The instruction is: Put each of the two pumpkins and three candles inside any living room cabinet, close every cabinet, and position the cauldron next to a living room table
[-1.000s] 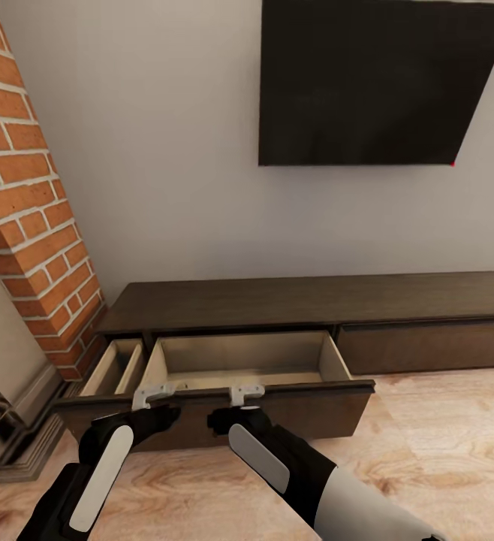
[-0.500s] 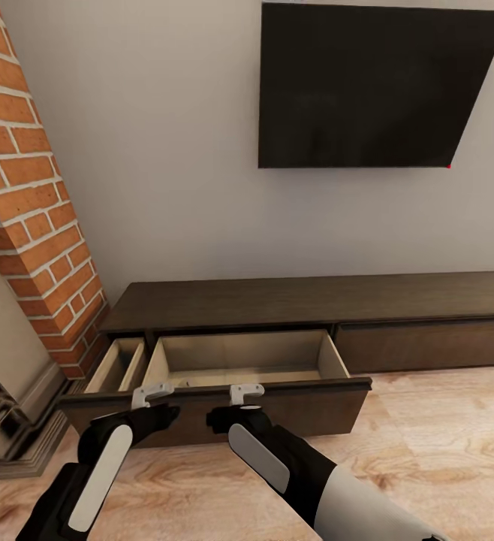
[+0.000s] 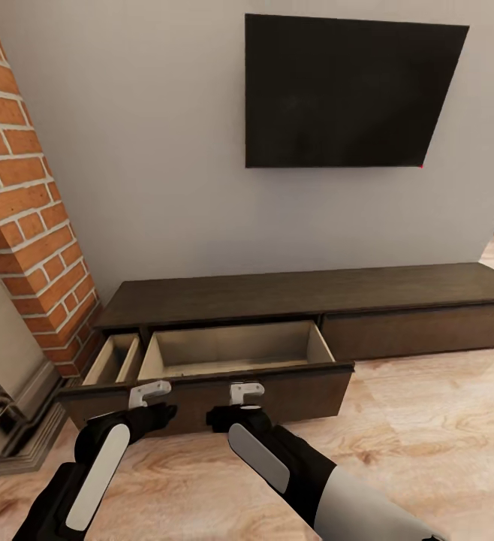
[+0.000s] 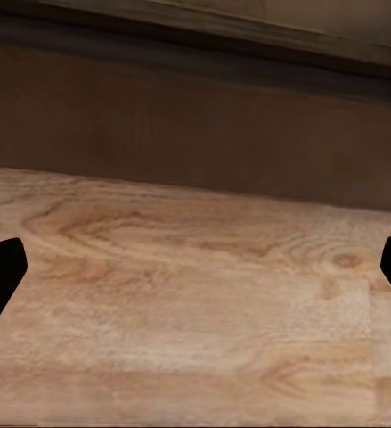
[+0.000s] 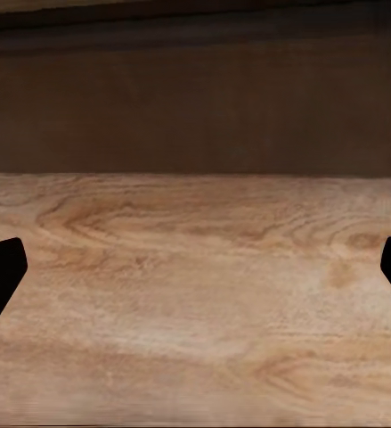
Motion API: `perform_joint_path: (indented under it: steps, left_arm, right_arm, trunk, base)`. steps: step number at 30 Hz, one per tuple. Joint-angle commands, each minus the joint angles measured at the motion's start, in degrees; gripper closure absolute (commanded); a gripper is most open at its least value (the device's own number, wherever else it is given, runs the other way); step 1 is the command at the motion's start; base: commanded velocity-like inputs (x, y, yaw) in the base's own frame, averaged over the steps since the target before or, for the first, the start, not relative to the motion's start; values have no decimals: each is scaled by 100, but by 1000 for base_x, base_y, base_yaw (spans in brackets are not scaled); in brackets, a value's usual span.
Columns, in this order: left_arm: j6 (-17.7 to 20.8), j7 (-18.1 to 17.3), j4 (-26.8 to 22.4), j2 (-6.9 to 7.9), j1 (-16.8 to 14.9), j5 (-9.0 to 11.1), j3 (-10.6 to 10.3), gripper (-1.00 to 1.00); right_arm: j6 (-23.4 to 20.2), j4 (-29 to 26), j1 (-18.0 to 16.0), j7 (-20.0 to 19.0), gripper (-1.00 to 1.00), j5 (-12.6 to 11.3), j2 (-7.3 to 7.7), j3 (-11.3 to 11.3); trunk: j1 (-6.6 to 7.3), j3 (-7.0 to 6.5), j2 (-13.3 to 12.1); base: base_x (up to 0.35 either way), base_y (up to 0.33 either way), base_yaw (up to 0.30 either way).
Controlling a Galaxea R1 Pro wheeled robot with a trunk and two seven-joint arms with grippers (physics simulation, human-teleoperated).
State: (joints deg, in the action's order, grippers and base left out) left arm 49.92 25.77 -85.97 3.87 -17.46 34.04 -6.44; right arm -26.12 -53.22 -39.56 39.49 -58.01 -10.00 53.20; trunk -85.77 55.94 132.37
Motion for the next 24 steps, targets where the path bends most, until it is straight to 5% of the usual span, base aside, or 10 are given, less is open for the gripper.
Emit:
perform_joint_path:
  steps: [1,18,21,24]
  left_arm:
    - [10,60,-7,1,-3,58,-12,-100]
    - [21,56,-7,23,-3,58,-16,-100]
    - [24,59,-7,20,-3,58,-19,-100]
    - [33,58,-7,8,-3,58,-24,-100]
  right_arm:
    - [-7,-4,-8,41,-100,-33,0,15]
    - [-4,5,-8,27,-100,-40,0,-4]
    - [-25,2,-8,19,-100,-43,0,-204]
    - [-87,-50,-8,21,-100,-44,3,-634]
  trunk:
    - [4,1,3]
    - [4,-71,3]
    - [4,-83,3]
    - [4,-96,3]
  base:
    - [-307,48,-247]
    - [-325,6,-254]
    - [-328,0,-255]
    - [-327,0,-255]
